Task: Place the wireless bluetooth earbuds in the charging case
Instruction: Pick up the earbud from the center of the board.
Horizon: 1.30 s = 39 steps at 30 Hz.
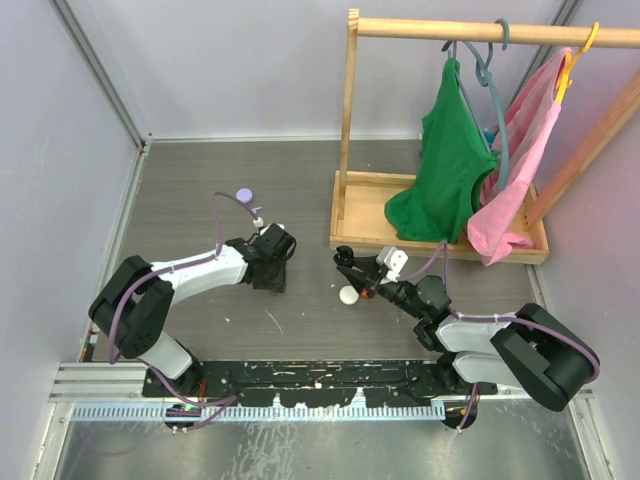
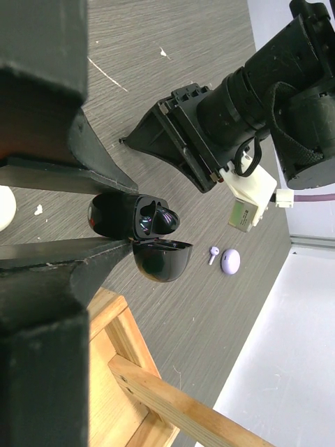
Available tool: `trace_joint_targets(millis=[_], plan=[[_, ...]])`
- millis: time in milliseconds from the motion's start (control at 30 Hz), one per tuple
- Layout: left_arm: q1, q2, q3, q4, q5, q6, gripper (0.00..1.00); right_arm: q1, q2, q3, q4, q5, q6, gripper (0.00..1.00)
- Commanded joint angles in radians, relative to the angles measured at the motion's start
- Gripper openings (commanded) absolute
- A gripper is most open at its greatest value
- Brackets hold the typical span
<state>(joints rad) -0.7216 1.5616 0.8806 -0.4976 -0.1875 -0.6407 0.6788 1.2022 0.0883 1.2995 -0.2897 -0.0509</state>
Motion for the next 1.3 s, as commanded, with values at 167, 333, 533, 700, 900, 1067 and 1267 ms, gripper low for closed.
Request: trace_joint_targets(millis=[167,333,533,700,900,1067,1267], plan=[[0.001,-0.006,0.040,0.039,-0.022,-0.011,0.33,0.003,0.000,0.033,0.044,-0.007,-0.008,0.01],[0.001,0.018,0.044,0.046,-0.026,-0.007,0.31,0.003,0.004,0.035,0.041,-0.008,-0.008,0.01],[0.001,0.031,0.045,0.052,-0.032,-0.003,0.27,0.003,0.012,0.038,0.042,-0.012,-0.008,0.01],[0.002,0.035,0.039,0.060,-0.027,0.005,0.24,0.003,0.020,0.042,0.042,-0.023,-0.005,0.01],[0.001,0.019,0.037,0.056,-0.024,0.031,0.16,0.003,0.022,0.045,0.038,-0.032,-0.007,0.01],[-0.004,-0.062,0.039,0.053,-0.028,0.080,0.13,0.003,0.024,0.045,0.038,-0.041,-0.006,0.01],[-0.035,-0.211,0.045,0.057,-0.100,0.147,0.11,0.004,0.028,0.048,0.040,-0.046,-0.004,0.01]])
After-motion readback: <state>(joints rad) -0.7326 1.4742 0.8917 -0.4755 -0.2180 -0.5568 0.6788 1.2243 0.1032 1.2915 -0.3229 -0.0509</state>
